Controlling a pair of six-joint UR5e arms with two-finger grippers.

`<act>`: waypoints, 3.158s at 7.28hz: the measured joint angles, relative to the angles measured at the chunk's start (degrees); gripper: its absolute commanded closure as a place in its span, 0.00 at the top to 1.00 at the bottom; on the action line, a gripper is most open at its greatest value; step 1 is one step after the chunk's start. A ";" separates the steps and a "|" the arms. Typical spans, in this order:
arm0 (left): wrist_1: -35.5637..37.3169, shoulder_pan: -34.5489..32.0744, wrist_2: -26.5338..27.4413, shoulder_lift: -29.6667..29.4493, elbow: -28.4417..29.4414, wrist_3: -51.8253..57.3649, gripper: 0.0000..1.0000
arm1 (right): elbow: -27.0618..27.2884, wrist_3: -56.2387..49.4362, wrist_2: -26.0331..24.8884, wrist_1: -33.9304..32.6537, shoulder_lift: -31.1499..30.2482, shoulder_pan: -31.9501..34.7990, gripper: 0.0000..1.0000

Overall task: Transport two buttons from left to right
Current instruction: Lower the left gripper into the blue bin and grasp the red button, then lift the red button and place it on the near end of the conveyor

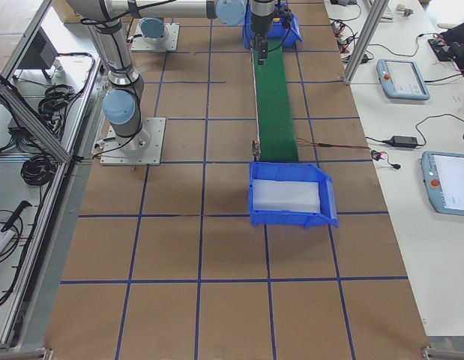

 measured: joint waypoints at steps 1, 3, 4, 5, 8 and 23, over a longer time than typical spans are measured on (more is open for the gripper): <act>0.49 0.10 -0.08 -0.20 -0.29 -0.05 0.70 | 0.03 -0.02 0.00 0.02 -0.01 -0.04 1.00; 0.73 0.06 -0.21 -0.51 -0.52 -0.11 0.50 | 0.04 -0.03 -0.02 0.04 -0.02 -0.13 1.00; 0.72 -0.02 -0.23 -0.63 -0.58 -0.10 0.42 | 0.04 -0.03 -0.06 0.07 -0.02 -0.19 1.00; 0.68 -0.09 -0.28 -0.64 -0.59 -0.06 0.35 | 0.04 -0.03 -0.08 0.06 -0.03 -0.21 1.00; -0.08 -0.50 -0.11 0.37 1.04 -0.03 0.34 | -0.01 -0.03 -0.09 0.02 -0.03 -0.37 1.00; -10.77 -19.52 0.39 -9.82 21.76 -14.71 0.68 | 0.04 0.08 0.00 0.08 -0.04 -0.40 1.00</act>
